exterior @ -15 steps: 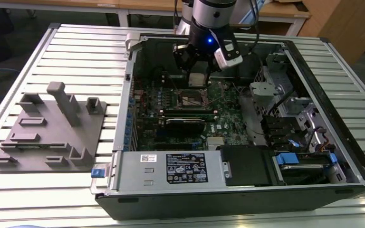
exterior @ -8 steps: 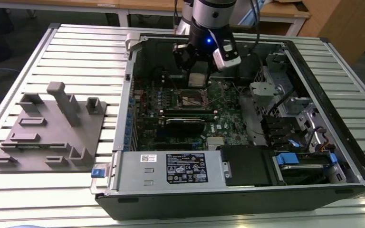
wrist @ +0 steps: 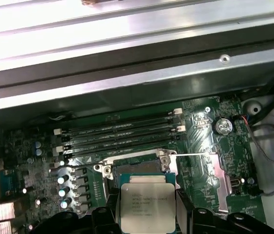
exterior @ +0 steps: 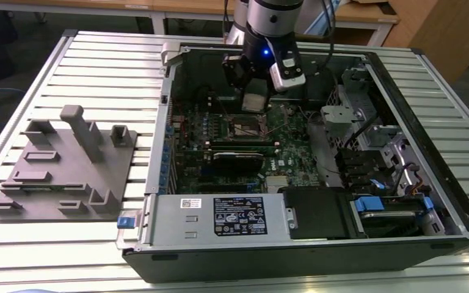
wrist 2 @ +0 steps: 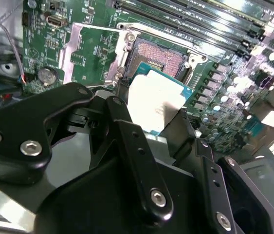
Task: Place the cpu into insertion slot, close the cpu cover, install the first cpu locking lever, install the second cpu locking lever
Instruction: 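Place the cpu into insertion slot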
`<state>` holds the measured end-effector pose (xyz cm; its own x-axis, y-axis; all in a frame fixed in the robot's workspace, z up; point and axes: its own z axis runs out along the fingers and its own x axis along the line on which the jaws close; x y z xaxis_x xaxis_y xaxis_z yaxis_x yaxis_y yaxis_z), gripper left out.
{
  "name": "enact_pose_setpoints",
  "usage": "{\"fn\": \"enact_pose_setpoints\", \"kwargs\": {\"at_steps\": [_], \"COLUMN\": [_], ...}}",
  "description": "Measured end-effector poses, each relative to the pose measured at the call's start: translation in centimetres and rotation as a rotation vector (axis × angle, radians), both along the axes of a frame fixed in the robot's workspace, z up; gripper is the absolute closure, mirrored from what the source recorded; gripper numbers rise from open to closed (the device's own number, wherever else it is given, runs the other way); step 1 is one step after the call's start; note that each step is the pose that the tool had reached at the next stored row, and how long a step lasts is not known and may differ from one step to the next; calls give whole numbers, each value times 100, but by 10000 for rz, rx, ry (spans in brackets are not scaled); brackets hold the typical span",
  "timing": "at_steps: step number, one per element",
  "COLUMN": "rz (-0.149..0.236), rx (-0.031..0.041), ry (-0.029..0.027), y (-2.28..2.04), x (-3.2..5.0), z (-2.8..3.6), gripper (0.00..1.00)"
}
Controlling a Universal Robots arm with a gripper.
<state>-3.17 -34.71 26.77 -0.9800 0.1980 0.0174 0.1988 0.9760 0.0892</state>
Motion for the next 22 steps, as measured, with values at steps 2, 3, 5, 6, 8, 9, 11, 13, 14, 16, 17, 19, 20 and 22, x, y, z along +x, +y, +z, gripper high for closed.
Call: {"fn": "enact_pose_setpoints", "kwargs": {"at_steps": [2,3,5,6,8,9,11,13,14,16,17,19,20,22], "rz": [-274,-401,-647,-774,-1057,-1195,-1468,-1738,-1884,-2147,-2277,-2541,-2685,-2967], "rx": [1,0,0,0,1,1,1,1,1,1,0,1,1,1], "ry": [0,0,0,0,-1,-1,0,-1,0,0,0,0,-1,0], "y": [0,0,0,0,0,0,0,0,0,0,0,0,0,0], "x": [0,0,0,0,0,0,0,0,0,0,0,0,0,0], "z": [-2,-2,-3,-4,-5,-5,-6,-7,-7,-8,-8,-9,-10,-10], "gripper": [46,46,46,46,46,46,46,46,46,46,46,46,46,46]}}
